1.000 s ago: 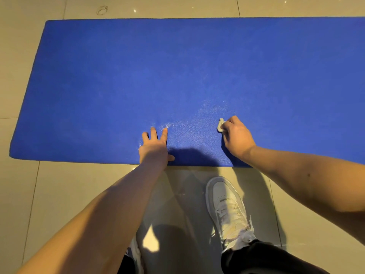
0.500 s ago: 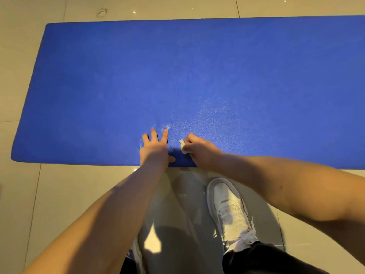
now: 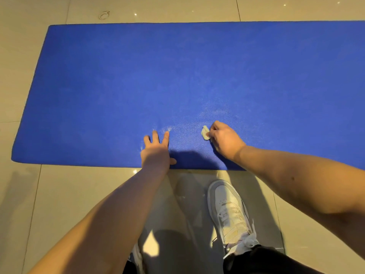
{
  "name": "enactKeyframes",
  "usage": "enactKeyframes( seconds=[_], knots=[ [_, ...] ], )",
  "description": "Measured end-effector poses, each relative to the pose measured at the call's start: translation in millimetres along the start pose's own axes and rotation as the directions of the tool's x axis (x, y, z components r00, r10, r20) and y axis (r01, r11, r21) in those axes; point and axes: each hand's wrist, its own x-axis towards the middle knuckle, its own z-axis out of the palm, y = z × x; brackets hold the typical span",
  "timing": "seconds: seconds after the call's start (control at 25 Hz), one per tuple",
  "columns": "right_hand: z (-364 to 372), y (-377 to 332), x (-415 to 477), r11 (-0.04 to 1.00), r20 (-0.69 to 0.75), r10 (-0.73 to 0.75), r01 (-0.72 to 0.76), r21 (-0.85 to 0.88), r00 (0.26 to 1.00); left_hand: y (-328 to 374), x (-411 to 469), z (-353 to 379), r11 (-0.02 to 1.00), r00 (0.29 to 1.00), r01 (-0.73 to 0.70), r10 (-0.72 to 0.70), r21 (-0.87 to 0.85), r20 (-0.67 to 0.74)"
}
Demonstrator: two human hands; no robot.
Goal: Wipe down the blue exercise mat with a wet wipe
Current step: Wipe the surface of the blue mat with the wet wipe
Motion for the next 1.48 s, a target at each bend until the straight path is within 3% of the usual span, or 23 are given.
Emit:
enactKeyframes(
  seconds=[0.12, 0.24, 0.64, 0.8, 0.88, 1.0, 1.12, 1.16, 1.48],
  knots=[
    [-8, 14, 1, 0.996, -0.08, 0.083, -0.086, -0.028, 0.993, 0, -1, 1, 1.0, 1.0, -0.011, 0.011, -0.004, -0.025],
    [-5, 4, -1, 0.984, -0.097, 0.162, -0.153, 0.088, 0.982, 0, -2, 1, 1.0, 0.999, -0.017, 0.017, -0.005, -0.04],
    [6, -9, 1, 0.99, -0.062, 0.144, -0.144, 0.005, 0.988, 3, -2, -2, 1.0, 1.0, -0.009, 0.009, 0.007, -0.016],
    [17, -31, 0, 0.985, -0.016, 0.13, -0.127, 0.12, 0.991, 4, 1, -3, 1.0, 1.0, 0.004, -0.005, 0.015, 0.026],
    [26, -42, 1, 0.992, -0.039, 0.093, -0.089, 0.094, 0.995, 4, 2, -3, 1.0, 0.999, 0.013, -0.013, 0.008, 0.04],
    [34, -60, 3, 0.989, 0.023, -0.034, 0.03, 0.147, 0.999, 4, 3, -3, 1.0, 0.998, 0.021, -0.021, -0.001, 0.052],
    [25, -69, 1, 0.972, 0.129, -0.235, 0.235, 0.02, 0.963, 3, 3, -3, 1.0, 0.999, 0.02, -0.02, -0.009, 0.046],
    [24, -68, 0, 0.969, 0.14, -0.247, 0.243, 0.044, 0.959, 3, 3, -3, 1.0, 0.999, 0.02, -0.019, -0.012, 0.05],
    [11, -44, 0, 0.992, 0.08, -0.096, 0.102, -0.069, 0.992, 2, 1, -4, 1.0, 0.998, 0.013, -0.014, 0.001, 0.056]
  ],
)
